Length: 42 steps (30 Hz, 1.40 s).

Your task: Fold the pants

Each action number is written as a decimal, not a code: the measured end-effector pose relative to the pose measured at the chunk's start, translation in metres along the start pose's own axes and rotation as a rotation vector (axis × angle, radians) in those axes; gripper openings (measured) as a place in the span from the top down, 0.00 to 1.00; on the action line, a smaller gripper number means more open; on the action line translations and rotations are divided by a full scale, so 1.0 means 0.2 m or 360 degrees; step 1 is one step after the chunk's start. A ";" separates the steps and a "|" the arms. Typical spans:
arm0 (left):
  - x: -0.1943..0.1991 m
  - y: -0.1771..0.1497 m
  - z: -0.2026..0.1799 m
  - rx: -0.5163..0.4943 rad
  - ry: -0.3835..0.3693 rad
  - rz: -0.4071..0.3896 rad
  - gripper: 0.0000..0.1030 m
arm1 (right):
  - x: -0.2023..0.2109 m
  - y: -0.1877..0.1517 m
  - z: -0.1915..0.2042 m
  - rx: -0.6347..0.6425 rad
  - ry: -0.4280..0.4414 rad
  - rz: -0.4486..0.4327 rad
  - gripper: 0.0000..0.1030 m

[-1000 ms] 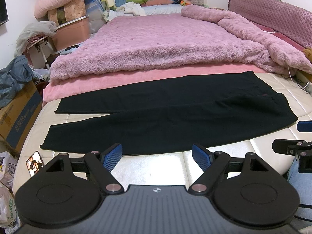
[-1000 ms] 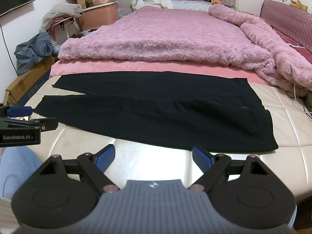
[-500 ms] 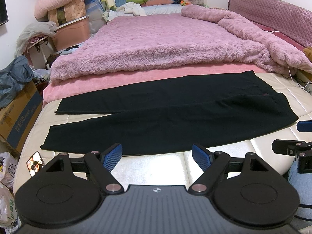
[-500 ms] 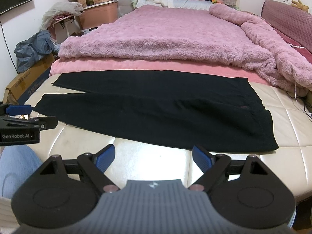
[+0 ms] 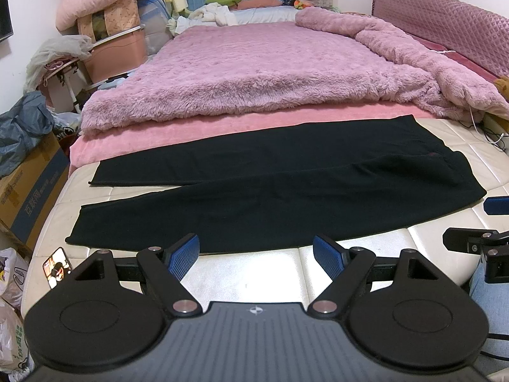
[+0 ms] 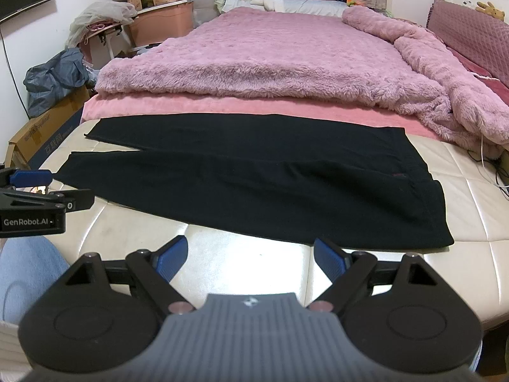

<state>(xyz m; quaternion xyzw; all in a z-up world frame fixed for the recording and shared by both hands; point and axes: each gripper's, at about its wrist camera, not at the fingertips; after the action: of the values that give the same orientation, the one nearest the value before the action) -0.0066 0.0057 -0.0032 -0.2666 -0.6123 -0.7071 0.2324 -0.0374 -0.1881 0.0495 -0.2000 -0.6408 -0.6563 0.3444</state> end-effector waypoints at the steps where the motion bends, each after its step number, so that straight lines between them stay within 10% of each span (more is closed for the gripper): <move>1: 0.00 0.00 0.00 0.0001 -0.0001 0.0001 0.08 | 0.00 0.00 0.00 0.0001 0.0001 0.0000 0.20; 15: -0.04 -0.03 0.05 -0.0031 0.0008 -0.0010 0.11 | -0.01 0.00 -0.02 0.0003 0.0004 0.0001 0.20; 26: -0.25 -0.01 0.16 -0.0339 -0.0144 -0.0115 0.26 | -0.06 0.00 -0.34 0.0185 -0.0040 -0.0286 0.20; 35: -0.60 -0.13 0.23 -0.0781 -0.0152 0.0134 0.35 | -0.42 -0.03 -0.74 0.0459 -0.0130 0.0035 0.46; 42: -0.82 -0.21 0.37 -0.0703 -0.0091 0.0362 0.37 | -0.67 -0.05 -1.15 0.0261 -0.0311 0.0246 0.57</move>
<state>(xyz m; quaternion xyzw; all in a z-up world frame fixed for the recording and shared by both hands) 0.0954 0.0846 -0.1337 -0.3980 -0.4153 -0.7852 0.2293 0.0878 -0.3868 -0.0755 -0.2829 -0.7054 -0.5507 0.3452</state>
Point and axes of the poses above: each gripper's, at about its wrist camera, not at the fingertips, and x roughly against the way its jaws point, z to its left, y to its top, and after that the axes turned 4 degrees about -z, right-handed
